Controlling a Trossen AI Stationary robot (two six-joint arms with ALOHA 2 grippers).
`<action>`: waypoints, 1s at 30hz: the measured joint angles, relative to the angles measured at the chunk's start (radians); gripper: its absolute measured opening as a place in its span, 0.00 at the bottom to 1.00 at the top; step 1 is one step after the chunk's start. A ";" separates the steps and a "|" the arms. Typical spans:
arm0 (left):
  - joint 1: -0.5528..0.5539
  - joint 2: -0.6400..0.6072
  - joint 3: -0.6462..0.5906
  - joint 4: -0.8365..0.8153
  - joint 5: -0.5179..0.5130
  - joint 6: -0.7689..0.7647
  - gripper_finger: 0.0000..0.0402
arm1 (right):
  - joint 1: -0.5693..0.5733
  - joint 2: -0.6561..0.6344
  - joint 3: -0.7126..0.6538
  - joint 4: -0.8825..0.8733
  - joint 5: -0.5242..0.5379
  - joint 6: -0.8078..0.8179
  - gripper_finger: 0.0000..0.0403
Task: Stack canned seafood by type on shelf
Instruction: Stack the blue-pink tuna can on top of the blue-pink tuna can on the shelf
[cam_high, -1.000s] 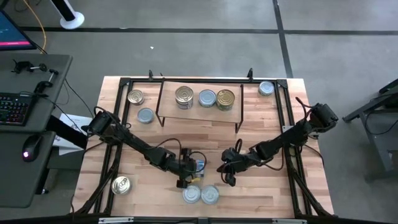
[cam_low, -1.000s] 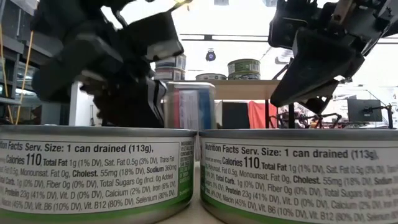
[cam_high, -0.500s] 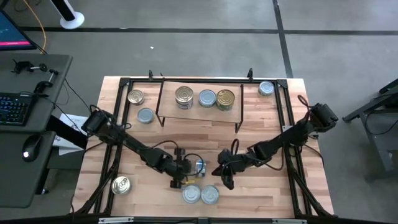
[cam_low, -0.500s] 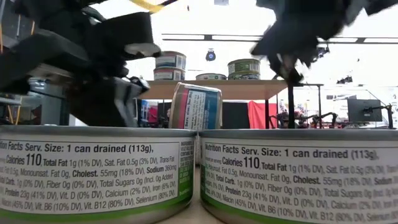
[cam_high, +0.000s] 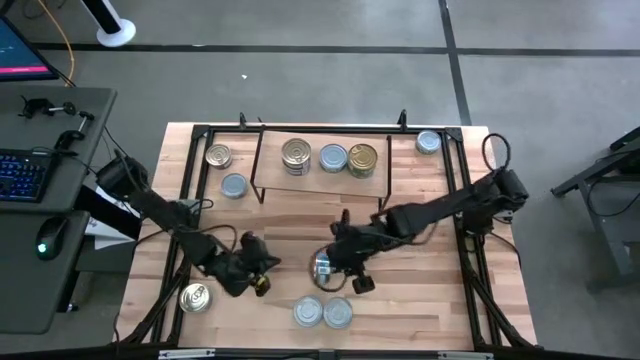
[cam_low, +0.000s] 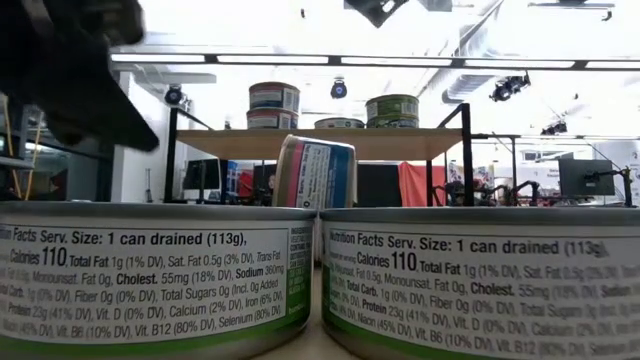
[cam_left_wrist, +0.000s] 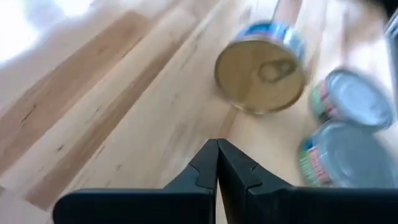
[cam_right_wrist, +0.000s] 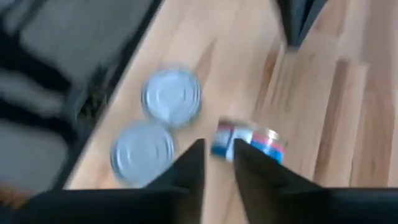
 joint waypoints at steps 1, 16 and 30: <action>-0.020 -0.011 -0.006 -0.004 -0.035 -0.031 0.00 | -0.010 0.033 0.050 -0.067 -0.023 -0.046 0.24; -0.136 -0.049 0.074 0.021 -0.253 -0.046 0.00 | 0.015 0.484 0.602 -0.557 0.205 -0.713 0.71; -0.156 -0.250 0.107 0.064 -0.442 0.200 0.00 | 0.016 0.515 0.558 -0.542 0.216 -0.836 0.71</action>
